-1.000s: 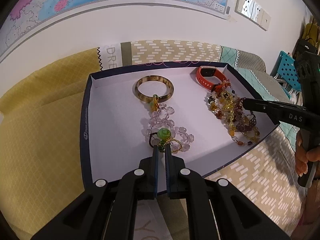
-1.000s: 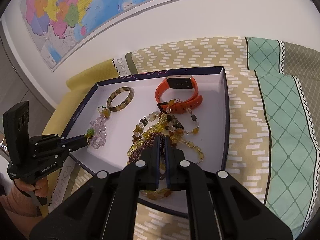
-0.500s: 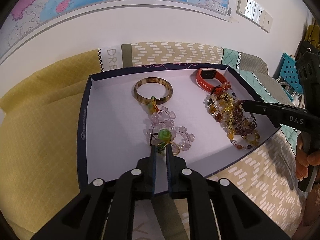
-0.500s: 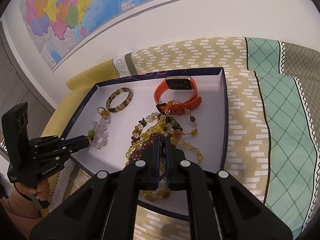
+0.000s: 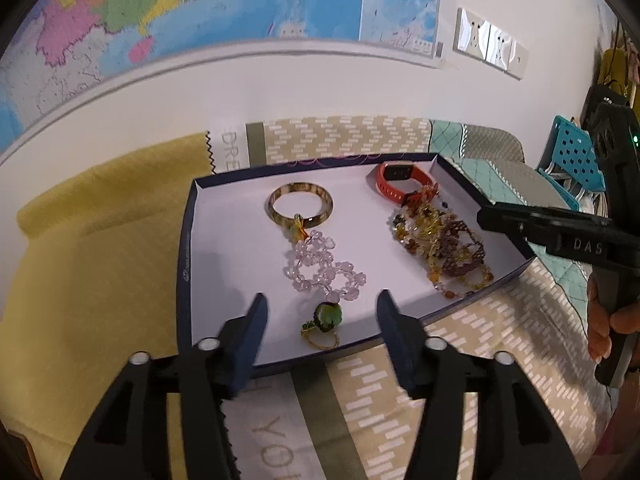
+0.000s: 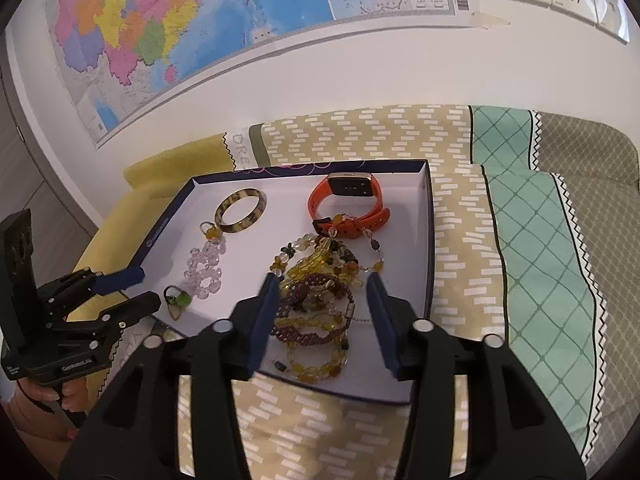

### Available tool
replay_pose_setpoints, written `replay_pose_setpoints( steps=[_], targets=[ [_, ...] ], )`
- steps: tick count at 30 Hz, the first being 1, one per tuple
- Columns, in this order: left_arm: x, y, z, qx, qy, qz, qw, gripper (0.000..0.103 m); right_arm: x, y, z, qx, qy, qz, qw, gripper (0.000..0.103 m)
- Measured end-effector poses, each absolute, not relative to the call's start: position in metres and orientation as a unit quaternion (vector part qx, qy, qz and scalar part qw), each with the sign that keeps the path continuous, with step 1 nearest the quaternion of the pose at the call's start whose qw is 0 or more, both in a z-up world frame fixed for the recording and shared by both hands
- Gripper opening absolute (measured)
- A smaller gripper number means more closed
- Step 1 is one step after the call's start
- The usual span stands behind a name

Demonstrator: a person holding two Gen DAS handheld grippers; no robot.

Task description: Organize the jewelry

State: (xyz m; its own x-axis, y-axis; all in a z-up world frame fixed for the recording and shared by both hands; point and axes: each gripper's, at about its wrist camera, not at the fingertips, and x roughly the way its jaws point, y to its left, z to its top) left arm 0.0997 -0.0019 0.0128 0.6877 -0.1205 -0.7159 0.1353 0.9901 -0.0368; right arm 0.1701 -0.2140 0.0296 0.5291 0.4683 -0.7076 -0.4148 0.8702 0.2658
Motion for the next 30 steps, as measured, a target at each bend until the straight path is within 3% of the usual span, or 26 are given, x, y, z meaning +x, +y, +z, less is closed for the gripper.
replay_pose_setpoints(
  steps=[5, 6, 8, 10, 12, 14, 30],
  targets=[
    [0.088, -0.005, 0.019, 0.009, 0.377, -0.064, 0.924, 0.069, 0.153, -0.209, 0.036, 0.019, 0.398, 0.252, 0.882, 0.064],
    [0.087, -0.005, 0.020, 0.008, 0.376, -0.062, 0.925, 0.075, 0.151, -0.208, 0.036, 0.016, 0.396, 0.249, 0.884, 0.067],
    [0.083, -0.005, 0.023, 0.001, 0.371, -0.061, 0.927, 0.079, 0.146, -0.208, 0.037, 0.018, 0.393, 0.251, 0.884, 0.068],
    [0.080, -0.005, 0.024, -0.006, 0.368, -0.059, 0.928, 0.087, 0.140, -0.207, 0.038, 0.017, 0.384, 0.243, 0.891, 0.085],
    [0.074, -0.005, 0.026, -0.010, 0.359, -0.054, 0.932, 0.095, 0.133, -0.205, 0.038, 0.010, 0.378, 0.240, 0.894, 0.088],
    [0.069, -0.007, 0.027, -0.009, 0.351, -0.043, 0.935, 0.096, 0.125, -0.202, 0.036, 0.001, 0.376, 0.235, 0.896, 0.096],
    [0.038, -0.008, 0.026, -0.027, 0.348, -0.013, 0.937, 0.096, 0.078, -0.190, 0.035, -0.026, 0.348, 0.227, 0.909, 0.097]
  ],
)
